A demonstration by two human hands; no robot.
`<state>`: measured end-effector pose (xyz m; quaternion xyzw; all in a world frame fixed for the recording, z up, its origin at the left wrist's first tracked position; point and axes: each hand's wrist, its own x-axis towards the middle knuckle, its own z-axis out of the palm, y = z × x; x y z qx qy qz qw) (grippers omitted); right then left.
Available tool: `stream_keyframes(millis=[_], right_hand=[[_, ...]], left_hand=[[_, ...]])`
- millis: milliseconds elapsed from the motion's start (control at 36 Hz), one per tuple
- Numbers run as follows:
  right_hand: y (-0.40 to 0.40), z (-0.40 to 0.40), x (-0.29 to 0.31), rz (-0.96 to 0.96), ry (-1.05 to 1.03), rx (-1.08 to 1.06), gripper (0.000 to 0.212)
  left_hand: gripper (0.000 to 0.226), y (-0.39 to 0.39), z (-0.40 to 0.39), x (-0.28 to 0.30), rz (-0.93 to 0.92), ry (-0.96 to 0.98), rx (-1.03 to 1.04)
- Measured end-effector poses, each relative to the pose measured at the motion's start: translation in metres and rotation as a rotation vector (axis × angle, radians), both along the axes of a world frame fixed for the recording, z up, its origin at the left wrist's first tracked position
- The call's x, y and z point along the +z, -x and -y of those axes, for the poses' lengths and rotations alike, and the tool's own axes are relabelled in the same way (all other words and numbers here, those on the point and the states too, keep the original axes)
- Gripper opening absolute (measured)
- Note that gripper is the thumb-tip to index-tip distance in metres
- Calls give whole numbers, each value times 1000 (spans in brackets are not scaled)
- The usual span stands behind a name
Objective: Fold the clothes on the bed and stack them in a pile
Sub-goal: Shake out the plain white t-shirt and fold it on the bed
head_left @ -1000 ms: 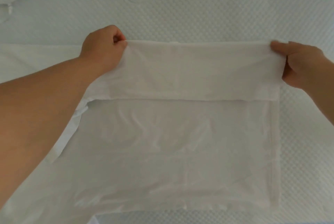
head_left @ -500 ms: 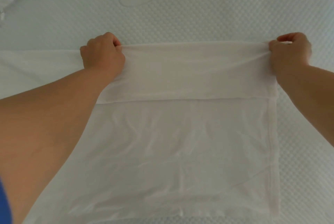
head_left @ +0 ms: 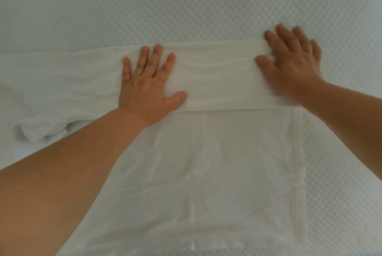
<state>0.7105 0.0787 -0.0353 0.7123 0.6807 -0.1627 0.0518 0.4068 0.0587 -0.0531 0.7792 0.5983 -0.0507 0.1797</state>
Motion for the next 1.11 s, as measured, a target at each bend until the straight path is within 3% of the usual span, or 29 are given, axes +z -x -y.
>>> stream_keyframes(millis=[83,222,278,333,417,556,667,722,806,861,917,1000,1056,1111], right_hand=[[-8,-15,15,-66,-27,18,56],[-11,-50,41,-3,212,143,22],[-16,-60,52,-175,368,60,12],[-27,-67,62,-485,554,-115,8],[-44,-73,66,-794,713,-303,14],[-54,-65,59,-932,663,-486,36],[-48,-57,56,-1130,455,-671,26],[-40,-54,49,-1021,326,-732,20],[-27,-47,38,-505,14,-720,20],[-16,-33,36,-278,-163,-534,30],[2,-12,34,-256,-269,-221,36],[26,20,20,-228,-160,197,51],[22,32,5,-66,1,275,61],[5,37,-6,51,32,221,68]], left_hand=[[88,0,-3,4,36,7,23],[72,-6,-25,12,85,-29,94],[73,-10,-38,17,61,-27,112],[73,-15,-52,24,86,-40,155],[58,-24,-70,34,147,32,162],[29,-39,-87,41,261,188,151],[11,-40,-88,42,385,177,252],[7,-41,-84,38,341,99,277],[33,-48,-76,31,196,-67,262],[46,-56,-61,29,203,-146,171],[51,-63,-38,27,217,-197,18],[58,-64,-5,18,164,-168,-130],[63,-57,2,8,58,-75,-154],[72,-49,-2,0,-36,-28,-142]])
